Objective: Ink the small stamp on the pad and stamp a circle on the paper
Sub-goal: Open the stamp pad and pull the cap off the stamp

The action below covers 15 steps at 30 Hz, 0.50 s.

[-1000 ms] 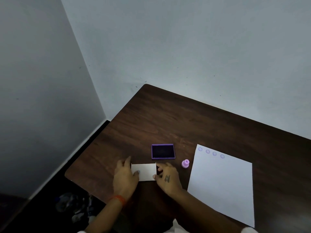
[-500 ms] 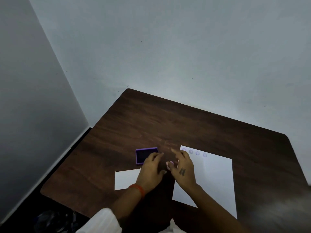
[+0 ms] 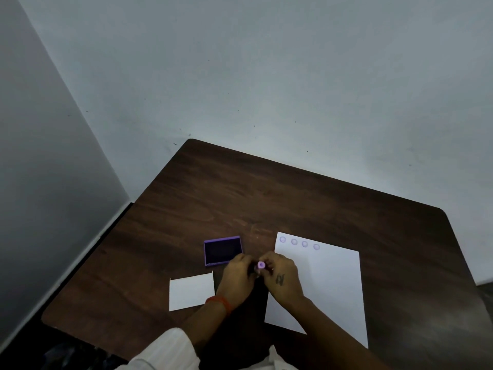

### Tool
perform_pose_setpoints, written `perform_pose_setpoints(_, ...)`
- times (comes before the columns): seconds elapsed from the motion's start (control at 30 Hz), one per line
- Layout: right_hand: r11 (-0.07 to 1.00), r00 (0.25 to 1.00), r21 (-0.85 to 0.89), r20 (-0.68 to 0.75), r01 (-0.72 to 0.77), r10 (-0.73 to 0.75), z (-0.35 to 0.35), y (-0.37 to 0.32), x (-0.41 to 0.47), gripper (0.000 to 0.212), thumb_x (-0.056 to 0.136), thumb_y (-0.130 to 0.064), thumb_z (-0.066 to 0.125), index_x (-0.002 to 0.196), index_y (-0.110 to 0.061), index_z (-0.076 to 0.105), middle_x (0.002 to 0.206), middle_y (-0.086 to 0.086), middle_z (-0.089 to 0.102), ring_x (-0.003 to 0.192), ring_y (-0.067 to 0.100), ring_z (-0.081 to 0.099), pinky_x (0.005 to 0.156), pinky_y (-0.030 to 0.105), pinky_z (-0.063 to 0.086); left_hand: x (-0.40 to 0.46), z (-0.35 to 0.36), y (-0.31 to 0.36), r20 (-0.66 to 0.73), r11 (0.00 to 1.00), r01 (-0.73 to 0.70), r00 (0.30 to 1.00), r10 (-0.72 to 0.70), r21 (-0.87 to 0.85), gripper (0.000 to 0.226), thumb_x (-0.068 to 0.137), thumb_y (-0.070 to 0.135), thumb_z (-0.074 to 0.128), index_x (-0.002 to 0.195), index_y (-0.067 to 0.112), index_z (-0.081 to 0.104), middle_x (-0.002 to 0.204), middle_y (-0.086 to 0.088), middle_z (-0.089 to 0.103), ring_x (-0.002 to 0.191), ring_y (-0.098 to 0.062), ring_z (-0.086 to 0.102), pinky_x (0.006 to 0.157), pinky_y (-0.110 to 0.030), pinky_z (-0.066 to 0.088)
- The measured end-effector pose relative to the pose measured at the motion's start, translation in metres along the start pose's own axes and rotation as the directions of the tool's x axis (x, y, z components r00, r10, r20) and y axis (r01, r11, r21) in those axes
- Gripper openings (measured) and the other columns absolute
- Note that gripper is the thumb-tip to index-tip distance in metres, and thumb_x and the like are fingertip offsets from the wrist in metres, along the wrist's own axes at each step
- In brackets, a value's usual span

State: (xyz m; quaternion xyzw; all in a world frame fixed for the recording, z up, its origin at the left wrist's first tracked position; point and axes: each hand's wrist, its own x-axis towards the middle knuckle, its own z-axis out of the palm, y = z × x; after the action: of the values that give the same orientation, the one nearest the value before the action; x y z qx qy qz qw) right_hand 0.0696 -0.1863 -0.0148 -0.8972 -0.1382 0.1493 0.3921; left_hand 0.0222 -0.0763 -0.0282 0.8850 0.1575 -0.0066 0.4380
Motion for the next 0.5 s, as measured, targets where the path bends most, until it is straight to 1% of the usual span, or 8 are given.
perform_pose_setpoints(0.07, 0.998, 0.999, 0.067, -0.038, 0.003, 0.0, -0.002, 0.001, 0.001, 0.014, 0.082, -0.02, 0.067, 0.088, -0.007, 0.069, 0.089, 0.012, 0.072, 0.073, 0.015, 0.061, 0.068, 0.01, 0.045, 0.0, -0.002, -0.001, -0.013, 0.999, -0.029, 0.999, 0.029, -0.031, 0.02, 0.082, 0.013, 0.065, 0.101, 0.012, 0.064, 0.107, -0.007, 0.065, 0.096, -0.017, 0.06, 0.082, -0.015, 0.042)
perform_pose_setpoints(0.13, 0.986, 0.996, 0.162, -0.081, -0.028, 0.042, -0.005, 0.002, 0.001, 0.014, 0.082, -0.019, 0.067, 0.088, -0.007, 0.069, 0.088, 0.011, 0.072, 0.076, 0.017, 0.064, 0.07, 0.014, 0.048, -0.001, -0.004, -0.001, -0.041, 0.995, -0.054, 0.998, 0.05, -0.089, 0.023, 0.079, 0.013, 0.069, 0.102, 0.013, 0.065, 0.104, -0.005, 0.066, 0.093, -0.013, 0.061, 0.079, -0.012, 0.045)
perform_pose_setpoints(0.17, 0.974, 0.994, 0.217, -0.078, -0.064, 0.082, -0.007, 0.003, 0.002, 0.012, 0.081, -0.018, 0.068, 0.089, -0.009, 0.069, 0.088, 0.009, 0.072, 0.077, 0.015, 0.064, 0.07, 0.015, 0.049, -0.002, -0.006, 0.0, -0.053, 0.992, -0.05, 0.998, 0.044, -0.117, 0.025, 0.078, 0.014, 0.07, 0.102, 0.014, 0.065, 0.103, -0.003, 0.067, 0.092, -0.011, 0.061, 0.08, -0.013, 0.047)
perform_pose_setpoints(0.27, 0.895, 0.978, 0.396, 0.052, -0.207, 0.203, -0.012, 0.005, 0.004, 0.01, 0.08, -0.018, 0.07, 0.089, -0.015, 0.066, 0.087, 0.003, 0.069, 0.076, 0.009, 0.065, 0.059, 0.008, 0.05, -0.003, -0.01, 0.001, -0.076, 0.984, -0.04, 0.997, 0.027, -0.176, 0.024, 0.078, 0.017, 0.071, 0.102, 0.015, 0.066, 0.1, -0.002, 0.07, 0.092, -0.011, 0.063, 0.083, -0.018, 0.05)
perform_pose_setpoints(0.3, 0.862, 0.969, 0.444, 0.098, -0.246, 0.226, -0.014, 0.005, 0.004, 0.012, 0.08, -0.019, 0.07, 0.09, -0.014, 0.066, 0.089, 0.004, 0.07, 0.077, 0.011, 0.067, 0.061, 0.009, 0.052, -0.004, -0.011, 0.001, -0.082, 0.982, -0.046, 0.996, 0.031, -0.185, 0.023, 0.078, 0.019, 0.071, 0.1, 0.016, 0.066, 0.099, -0.001, 0.071, 0.09, -0.01, 0.063, 0.082, -0.017, 0.05)
perform_pose_setpoints(0.4, 0.797, 0.953, 0.524, 0.17, -0.301, 0.249, -0.016, 0.005, 0.005, 0.021, 0.079, -0.021, 0.07, 0.096, -0.011, 0.066, 0.098, 0.01, 0.071, 0.086, 0.021, 0.07, 0.078, 0.027, 0.059, -0.005, -0.014, 0.002, -0.107, 0.982, -0.065, 0.993, 0.046, -0.179, 0.02, 0.078, 0.02, 0.072, 0.097, 0.019, 0.068, 0.095, 0.001, 0.072, 0.082, -0.003, 0.062, 0.074, -0.005, 0.048)
perform_pose_setpoints(0.43, 0.792, 0.952, 0.528, 0.181, -0.306, 0.247, -0.016, 0.004, 0.004, 0.022, 0.079, -0.023, 0.071, 0.097, -0.011, 0.065, 0.099, 0.011, 0.071, 0.086, 0.022, 0.07, 0.078, 0.028, 0.059, -0.006, -0.015, 0.003, -0.113, 0.982, -0.07, 0.992, 0.051, -0.175, 0.019, 0.078, 0.021, 0.072, 0.097, 0.02, 0.068, 0.094, 0.002, 0.072, 0.079, 0.0, 0.062, 0.071, -0.001, 0.046)
perform_pose_setpoints(0.5, 0.784, 0.95, 0.537, 0.195, -0.312, 0.244, -0.015, 0.004, 0.003, 0.023, 0.078, -0.024, 0.071, 0.096, -0.011, 0.066, 0.097, 0.01, 0.071, 0.085, 0.02, 0.07, 0.074, 0.023, 0.059, -0.006, -0.017, 0.004, -0.11, 0.98, -0.079, 0.992, 0.059, -0.181, 0.019, 0.078, 0.022, 0.071, 0.096, 0.02, 0.069, 0.093, 0.002, 0.073, 0.078, 0.002, 0.061, 0.07, 0.002, 0.045)
